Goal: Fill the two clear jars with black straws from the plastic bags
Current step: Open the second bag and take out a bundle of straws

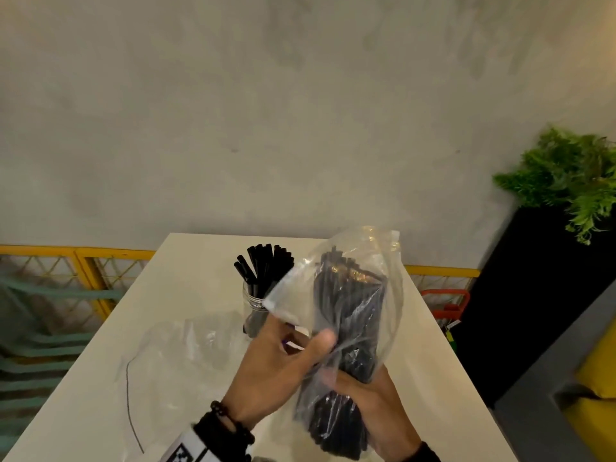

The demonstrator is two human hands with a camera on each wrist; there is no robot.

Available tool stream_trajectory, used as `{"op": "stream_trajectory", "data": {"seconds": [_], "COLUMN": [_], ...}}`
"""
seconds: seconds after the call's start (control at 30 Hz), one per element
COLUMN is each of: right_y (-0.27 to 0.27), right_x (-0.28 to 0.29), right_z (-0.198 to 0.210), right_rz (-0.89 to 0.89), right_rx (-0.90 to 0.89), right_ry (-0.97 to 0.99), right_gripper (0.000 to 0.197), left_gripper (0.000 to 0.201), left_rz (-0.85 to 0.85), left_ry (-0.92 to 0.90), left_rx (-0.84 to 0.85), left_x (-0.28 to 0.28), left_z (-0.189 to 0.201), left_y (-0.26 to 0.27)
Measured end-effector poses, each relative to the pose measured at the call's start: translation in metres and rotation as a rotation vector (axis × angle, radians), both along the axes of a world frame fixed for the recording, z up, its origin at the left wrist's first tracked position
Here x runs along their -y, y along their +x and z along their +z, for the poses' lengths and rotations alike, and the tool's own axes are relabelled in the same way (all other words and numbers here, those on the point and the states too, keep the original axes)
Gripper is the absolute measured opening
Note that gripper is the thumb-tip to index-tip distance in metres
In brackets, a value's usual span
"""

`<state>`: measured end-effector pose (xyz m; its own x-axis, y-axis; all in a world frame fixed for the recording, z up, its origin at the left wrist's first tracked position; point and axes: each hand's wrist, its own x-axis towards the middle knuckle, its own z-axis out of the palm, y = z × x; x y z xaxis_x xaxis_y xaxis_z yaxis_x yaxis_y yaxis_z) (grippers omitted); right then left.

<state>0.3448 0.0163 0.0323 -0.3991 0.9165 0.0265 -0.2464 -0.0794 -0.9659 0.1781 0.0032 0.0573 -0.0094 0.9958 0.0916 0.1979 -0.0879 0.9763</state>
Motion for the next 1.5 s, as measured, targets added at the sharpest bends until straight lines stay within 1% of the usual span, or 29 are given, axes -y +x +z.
{"op": "stream_trajectory", "data": {"seconds": [0.03,0.13,0.17,0.2,0.27,0.3,0.33,0.4,0.43,0.47,0.5,0.53,0.6,0.63,0.7,0.73,0.8,0.83,0.9,0.97,1.03,1.07,1.13,1.2,1.27,1.33,1.4,1.43,1.5], "right_y": [-0.003,-0.011,-0.016,-0.019,-0.022,-0.023,-0.023,-0.018,-0.011,-0.002,0.008,0.018,0.034,0.037,0.038,0.037,0.034,0.032,0.032,0.04,0.048,0.05,0.051,0.049,0.046,0.043,0.035,0.03,0.022], "right_x": [0.0,0.003,0.006,0.008,0.012,0.013,0.014,0.012,0.008,0.004,-0.003,-0.011,-0.021,-0.023,-0.024,-0.023,-0.022,-0.023,-0.028,-0.04,-0.047,-0.047,-0.043,-0.04,-0.035,-0.024,-0.005,0.001,0.004], "right_z": [-0.003,-0.011,-0.012,-0.01,0.001,0.007,0.01,0.02,0.026,0.033,0.039,0.048,0.069,0.081,0.106,0.117,0.13,0.132,0.132,0.128,0.123,0.121,0.113,0.102,0.09,0.076,0.066,0.062,0.054], "right_rz": [0.014,0.022,0.031,0.023,-0.017,-0.016,0.006,0.099,0.146,0.156,0.088,-0.054,-0.322,-0.36,-0.228,-0.097,0.141,0.178,0.089,-0.022,-0.016,-0.005,-0.031,-0.068,-0.016,0.001,-0.045,-0.046,0.021], "right_rx": [0.049,0.276,0.396,0.59,1.089,1.226,1.238,1.103,1.005,0.917,0.843,0.794,0.75,0.708,0.623,0.624,0.676,0.707,0.804,0.967,1.082,1.087,0.999,0.885,0.813,0.864,1.026,1.059,0.973], "right_ry": [0.013,0.081,0.166,0.281,0.436,0.452,0.449,0.395,0.36,0.352,0.357,0.381,0.562,0.678,0.88,0.948,1.023,1.029,1.006,1.051,1.027,0.999,0.984,0.922,0.881,0.983,1.151,1.176,1.056], "right_gripper": [0.062,0.077,0.08,0.076,0.064,0.067,0.078,0.099,0.094,0.079,0.062,0.052,0.045,0.045,0.047,0.047,0.033,0.028,0.038,0.047,0.039,0.034,0.024,0.026,0.033,0.039,0.039,0.039,0.033], "left_gripper": [0.051,0.069,0.071,0.069,0.058,0.051,0.048,0.049,0.051,0.051,0.052,0.054,0.057,0.055,0.032,0.024,0.041,0.05,0.057,0.056,0.067,0.074,0.081,0.082,0.078,0.086,0.098,0.099,0.091], "left_rz": [-0.049,-0.167,-0.21,-0.233,-0.183,-0.136,-0.104,-0.084,-0.091,-0.108,-0.11,-0.101,-0.073,-0.084,-0.138,-0.167,-0.24,-0.263,-0.273,-0.256,-0.254,-0.248,-0.202,-0.191,-0.205,-0.186,-0.14,-0.141,-0.163], "left_ry": [-0.083,-0.43,-0.478,-0.493,-0.516,-0.53,-0.537,-0.522,-0.501,-0.486,-0.483,-0.492,-0.504,-0.504,-0.509,-0.506,-0.486,-0.485,-0.446,-0.397,-0.36,-0.327,-0.262,-0.243,-0.256,-0.272,-0.295,-0.311,-0.335], "left_rx": [-0.006,0.031,0.061,0.11,0.246,0.323,0.399,0.541,0.577,0.6,0.596,0.561,0.44,0.365,0.286,0.275,0.3,0.314,0.322,0.323,0.356,0.369,0.347,0.331,0.344,0.389,0.403,0.425,0.454], "left_x": [0.0,0.007,0.01,0.011,0.011,0.008,0.007,0.005,0.005,0.004,0.005,0.007,0.011,0.014,0.018,0.019,0.021,0.022,0.025,0.029,0.031,0.031,0.03,0.029,0.03,0.029,0.026,0.026,0.026], "left_z": [-0.001,-0.001,-0.001,-0.003,-0.007,-0.013,-0.019,-0.024,-0.027,-0.032,-0.033,-0.033,-0.037,-0.035,-0.029,-0.026,-0.022,-0.022,-0.023,-0.018,-0.016,-0.013,-0.011,-0.006,-0.004,-0.003,-0.005,-0.006,-0.008], "left_y": [0.001,0.001,0.003,0.004,0.01,0.012,0.013,0.012,0.01,0.006,0.001,-0.003,-0.012,-0.013,-0.013,-0.013,-0.015,-0.015,-0.018,-0.02,-0.023,-0.024,-0.028,-0.031,-0.032,-0.032,-0.033,-0.032,-0.032]}}
